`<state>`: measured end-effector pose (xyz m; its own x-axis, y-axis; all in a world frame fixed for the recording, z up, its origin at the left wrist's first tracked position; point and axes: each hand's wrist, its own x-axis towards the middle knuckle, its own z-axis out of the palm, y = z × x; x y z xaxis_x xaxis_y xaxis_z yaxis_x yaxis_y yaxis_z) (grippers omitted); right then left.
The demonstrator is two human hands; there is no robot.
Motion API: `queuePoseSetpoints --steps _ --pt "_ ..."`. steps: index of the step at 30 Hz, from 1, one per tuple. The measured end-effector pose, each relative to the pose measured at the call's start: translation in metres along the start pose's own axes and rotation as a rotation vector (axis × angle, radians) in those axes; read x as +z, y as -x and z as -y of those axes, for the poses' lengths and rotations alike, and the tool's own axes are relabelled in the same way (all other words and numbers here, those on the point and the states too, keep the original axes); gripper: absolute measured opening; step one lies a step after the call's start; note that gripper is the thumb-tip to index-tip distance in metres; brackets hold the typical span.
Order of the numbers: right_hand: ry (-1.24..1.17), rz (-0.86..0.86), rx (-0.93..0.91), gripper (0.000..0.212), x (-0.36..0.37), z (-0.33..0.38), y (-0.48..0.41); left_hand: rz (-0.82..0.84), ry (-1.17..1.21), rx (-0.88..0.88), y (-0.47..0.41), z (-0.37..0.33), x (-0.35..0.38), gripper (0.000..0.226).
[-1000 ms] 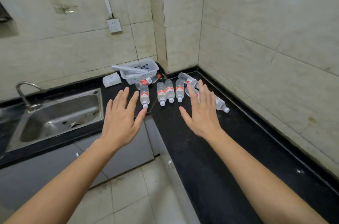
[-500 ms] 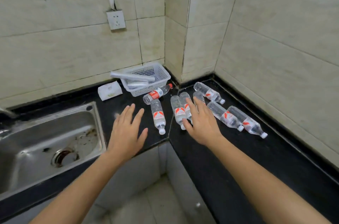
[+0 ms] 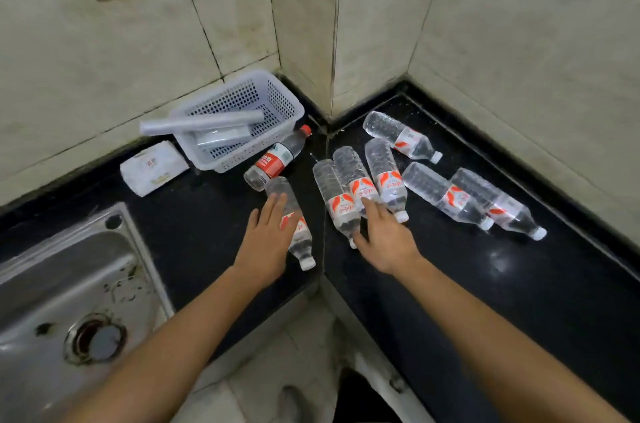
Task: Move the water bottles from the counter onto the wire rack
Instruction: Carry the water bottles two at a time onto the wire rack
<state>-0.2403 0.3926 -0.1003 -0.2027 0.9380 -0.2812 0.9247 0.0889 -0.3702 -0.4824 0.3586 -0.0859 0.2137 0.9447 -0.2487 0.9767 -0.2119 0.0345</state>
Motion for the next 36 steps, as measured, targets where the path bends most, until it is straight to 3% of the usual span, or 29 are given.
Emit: queuePoseSetpoints --steps 5,9,16,18,22,26,31,33,36 --pt "-0.169 0.175 0.133 0.064 0.043 -0.016 -0.032 0.195 -0.194 0.106 -0.036 -0.017 0.033 0.082" --pt "-0.361 0.189 0.242 0.067 0.061 -0.019 -0.042 0.372 -0.381 0.298 -0.051 -0.021 0.054 0.064" --pt "-0.590 0.133 0.278 0.068 0.058 -0.023 -0.039 0.286 -0.439 0.341 -0.066 -0.018 0.051 0.067" --pt "-0.560 0.119 0.231 0.069 0.047 -0.025 -0.034 0.178 -0.341 0.271 -0.068 -0.022 0.049 0.074" --pt "-0.406 0.006 0.153 0.061 0.017 -0.025 -0.015 -0.183 0.016 0.029 -0.066 -0.032 0.028 0.048" --pt "-0.379 -0.181 0.026 0.047 -0.012 -0.018 0.017 -0.377 0.382 -0.172 -0.046 -0.027 0.020 0.038" --pt "-0.294 -0.306 -0.073 0.035 -0.031 -0.001 0.068 -0.450 0.794 -0.207 -0.018 -0.018 -0.004 0.027" --pt "-0.286 -0.352 -0.030 0.033 -0.033 -0.001 0.093 -0.437 1.019 -0.286 -0.001 -0.028 -0.017 0.025" --pt "-0.307 -0.427 0.104 0.037 -0.032 -0.014 0.143 -0.431 1.135 -0.323 0.020 -0.055 -0.028 0.031"
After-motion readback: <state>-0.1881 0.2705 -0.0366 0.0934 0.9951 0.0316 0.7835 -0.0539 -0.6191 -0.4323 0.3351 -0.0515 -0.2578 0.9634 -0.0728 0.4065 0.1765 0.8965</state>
